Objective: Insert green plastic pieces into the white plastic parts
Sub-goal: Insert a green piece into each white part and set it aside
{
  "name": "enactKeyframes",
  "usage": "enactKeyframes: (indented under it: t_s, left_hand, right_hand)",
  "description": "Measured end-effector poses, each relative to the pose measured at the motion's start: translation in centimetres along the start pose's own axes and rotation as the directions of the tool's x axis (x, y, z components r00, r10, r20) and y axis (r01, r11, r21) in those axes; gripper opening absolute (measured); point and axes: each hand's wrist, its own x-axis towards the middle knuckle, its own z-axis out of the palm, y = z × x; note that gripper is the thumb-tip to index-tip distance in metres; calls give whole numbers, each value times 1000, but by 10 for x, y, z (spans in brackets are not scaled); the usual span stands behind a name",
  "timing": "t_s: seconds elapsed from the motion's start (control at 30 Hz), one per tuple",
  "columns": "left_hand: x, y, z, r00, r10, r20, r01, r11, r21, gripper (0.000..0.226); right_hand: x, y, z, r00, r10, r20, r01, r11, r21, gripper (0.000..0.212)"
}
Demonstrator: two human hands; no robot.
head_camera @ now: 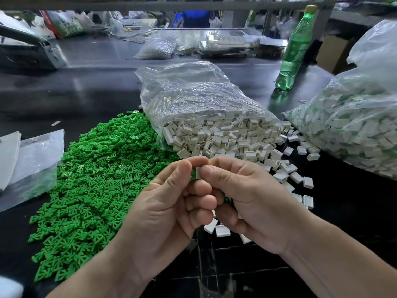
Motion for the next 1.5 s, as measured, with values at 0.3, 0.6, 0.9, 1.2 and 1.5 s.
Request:
enactKeyframes:
  t_s: [0.3, 0.6, 0.9, 1.2, 1.5]
  left_hand:
    - [-2, 1, 0, 998, -43, -51, 45, 998, 51, 19]
    - [-2, 1, -7, 996, -23, 82, 23, 1000, 11, 37]
    - [-4, 1, -7, 997, -22, 80, 20, 1000, 19, 33]
    - [-2, 7, -10, 982, 53, 179, -77, 988, 132, 32]
    - [-5, 21, -24, 876, 483, 21, -148, 228, 962, 13]
  right_hand:
    - [-4, 3, 2, 1000, -20, 6, 21, 994, -108, 26]
    - [-3, 3, -2, 998, -36, 52, 42, 993, -111, 29]
    - [-4, 4, 1, 999, -33, 39, 37, 994, -104, 21]
    - [-2, 2, 1, 999, -36, 39, 35, 999, 25, 19]
    - [8, 0, -18, 950, -145, 278, -46, 813, 581, 16]
